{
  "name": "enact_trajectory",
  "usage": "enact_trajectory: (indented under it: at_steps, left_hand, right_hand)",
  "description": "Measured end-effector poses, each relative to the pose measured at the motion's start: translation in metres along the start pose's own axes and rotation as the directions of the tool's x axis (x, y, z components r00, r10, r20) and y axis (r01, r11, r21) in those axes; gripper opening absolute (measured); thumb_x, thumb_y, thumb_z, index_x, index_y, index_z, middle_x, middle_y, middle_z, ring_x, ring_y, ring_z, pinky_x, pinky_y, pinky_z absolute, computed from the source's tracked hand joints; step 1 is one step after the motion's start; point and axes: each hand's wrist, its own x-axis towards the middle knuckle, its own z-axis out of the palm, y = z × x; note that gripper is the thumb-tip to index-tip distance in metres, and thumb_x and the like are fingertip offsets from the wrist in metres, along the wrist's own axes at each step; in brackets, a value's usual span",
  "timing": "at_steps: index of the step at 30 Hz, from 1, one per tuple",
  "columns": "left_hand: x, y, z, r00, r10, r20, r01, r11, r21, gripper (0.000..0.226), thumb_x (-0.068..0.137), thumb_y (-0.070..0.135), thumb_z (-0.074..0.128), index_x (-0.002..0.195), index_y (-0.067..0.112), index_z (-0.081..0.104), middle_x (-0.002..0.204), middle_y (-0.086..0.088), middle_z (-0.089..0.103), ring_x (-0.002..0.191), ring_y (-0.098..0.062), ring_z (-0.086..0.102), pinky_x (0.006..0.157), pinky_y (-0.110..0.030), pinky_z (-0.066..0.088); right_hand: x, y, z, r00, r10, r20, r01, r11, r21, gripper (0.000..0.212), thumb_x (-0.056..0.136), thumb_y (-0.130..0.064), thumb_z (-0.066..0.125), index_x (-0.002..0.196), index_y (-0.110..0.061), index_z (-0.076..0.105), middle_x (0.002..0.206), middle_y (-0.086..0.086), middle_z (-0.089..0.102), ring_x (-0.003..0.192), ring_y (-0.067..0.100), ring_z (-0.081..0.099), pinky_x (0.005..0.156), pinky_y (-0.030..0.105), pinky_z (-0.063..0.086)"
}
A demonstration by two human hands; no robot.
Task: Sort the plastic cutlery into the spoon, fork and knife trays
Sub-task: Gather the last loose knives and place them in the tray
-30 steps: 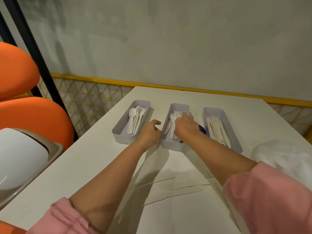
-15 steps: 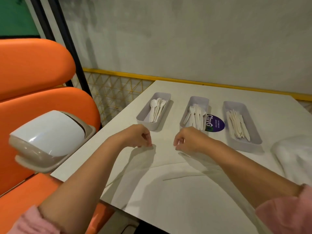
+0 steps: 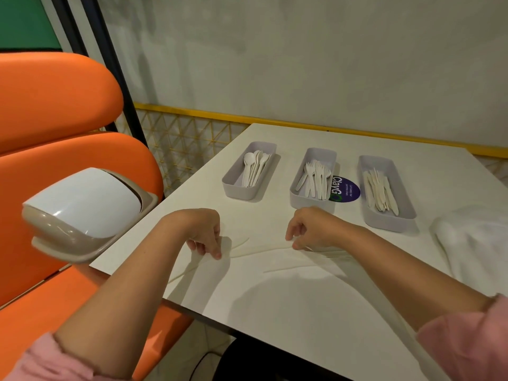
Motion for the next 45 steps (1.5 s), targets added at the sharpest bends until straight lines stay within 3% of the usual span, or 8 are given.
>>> enact_trajectory:
  at_steps: [6, 12, 15, 18, 22, 32, 39, 45]
  left_hand:
    - [0.0, 0.004, 0.003, 0.999, 0.027, -0.037, -0.028, 0.999, -0.024, 0.013, 0.082, 0.019, 0.068, 0.078, 0.011, 0.059, 0.067, -0.001, 0.057, 0.058, -0.014, 0.056, 0.061, -0.02, 0.051]
    - [-0.002, 0.004, 0.003, 0.985, 0.113, -0.131, -0.134, 0.978, -0.162, 0.015, 0.085, 0.017, 0.064, 0.074, 0.013, 0.054, 0.078, -0.006, 0.06, 0.07, -0.02, 0.055, 0.067, -0.026, 0.048]
    - [-0.007, 0.01, 0.0, 0.956, 0.194, -0.218, -0.274, 0.853, -0.444, 0.003, 0.09, 0.01, 0.059, 0.089, 0.007, 0.059, 0.08, -0.011, 0.065, 0.069, -0.016, 0.066, 0.065, -0.022, 0.051]
    - [-0.01, 0.023, -0.003, 0.934, 0.242, -0.263, -0.357, 0.685, -0.635, 0.019, 0.093, 0.009, 0.053, 0.105, -0.005, 0.06, 0.078, -0.011, 0.067, 0.06, -0.011, 0.067, 0.065, -0.02, 0.056]
    - [-0.013, 0.047, -0.004, 0.912, 0.289, -0.292, -0.404, 0.501, -0.765, 0.018, 0.096, 0.009, 0.048, 0.102, -0.004, 0.059, 0.079, -0.005, 0.063, 0.057, -0.012, 0.066, 0.059, -0.02, 0.056]
    - [-0.01, 0.085, 0.008, 0.892, 0.383, -0.239, -0.395, 0.404, -0.825, 0.022, 0.098, 0.014, 0.043, 0.088, 0.007, 0.062, 0.069, -0.004, 0.064, 0.056, -0.013, 0.062, 0.056, -0.024, 0.054]
    - [-0.006, 0.092, 0.008, 0.889, 0.305, -0.342, -0.456, 0.66, -0.597, 0.02, 0.094, 0.023, 0.053, 0.103, 0.016, 0.07, 0.065, 0.002, 0.063, 0.042, -0.008, 0.048, 0.045, -0.019, 0.04]
    - [-0.016, 0.106, -0.011, 0.841, 0.423, -0.336, -0.535, 0.74, -0.407, 0.026, 0.087, 0.013, 0.064, 0.113, 0.013, 0.066, 0.07, 0.002, 0.068, 0.043, -0.005, 0.048, 0.045, -0.018, 0.04]
  right_hand:
    - [-0.003, 0.007, 0.004, 0.999, -0.034, 0.027, 0.035, 0.999, -0.033, 0.01, 0.083, -0.01, 0.064, 0.088, -0.017, 0.058, 0.087, -0.004, 0.05, 0.08, 0.014, 0.047, 0.066, 0.018, 0.038]
    - [-0.012, 0.008, -0.001, 0.997, -0.059, -0.054, 0.063, 0.995, 0.075, 0.026, 0.087, -0.008, 0.057, 0.069, -0.025, 0.049, 0.076, -0.004, 0.053, 0.068, 0.011, 0.045, 0.061, 0.018, 0.036]
    - [-0.018, 0.003, -0.014, 0.994, -0.063, -0.091, 0.079, 0.98, 0.184, 0.011, 0.09, -0.007, 0.057, 0.085, -0.016, 0.061, 0.079, -0.002, 0.058, 0.071, 0.012, 0.054, 0.064, 0.016, 0.041]
    - [-0.024, -0.001, -0.026, 0.993, -0.041, -0.111, 0.076, 0.937, 0.34, 0.014, 0.092, -0.005, 0.054, 0.099, -0.006, 0.066, 0.074, -0.001, 0.06, 0.067, 0.007, 0.057, 0.064, 0.014, 0.046]
    - [-0.031, -0.004, -0.037, 0.987, -0.036, -0.156, 0.104, 0.886, 0.453, 0.017, 0.092, -0.003, 0.052, 0.1, -0.004, 0.068, 0.07, 0.0, 0.06, 0.061, 0.001, 0.057, 0.06, 0.009, 0.048]
    - [-0.032, 0.004, -0.043, 0.931, 0.1, -0.351, 0.205, 0.651, 0.731, 0.021, 0.086, 0.007, 0.058, 0.099, -0.01, 0.056, 0.07, 0.007, 0.059, 0.057, 0.01, 0.061, 0.066, 0.027, 0.054]
    - [-0.028, 0.014, -0.042, 0.89, 0.21, -0.405, 0.176, 0.662, 0.729, 0.031, 0.088, -0.001, 0.059, 0.118, -0.007, 0.057, 0.066, 0.003, 0.051, 0.06, 0.014, 0.051, 0.06, 0.021, 0.047]
    - [-0.037, 0.005, -0.048, 0.917, 0.081, -0.392, 0.148, 0.841, 0.52, 0.018, 0.093, -0.015, 0.054, 0.083, -0.008, 0.067, 0.062, -0.002, 0.046, 0.057, 0.007, 0.04, 0.054, 0.017, 0.031]
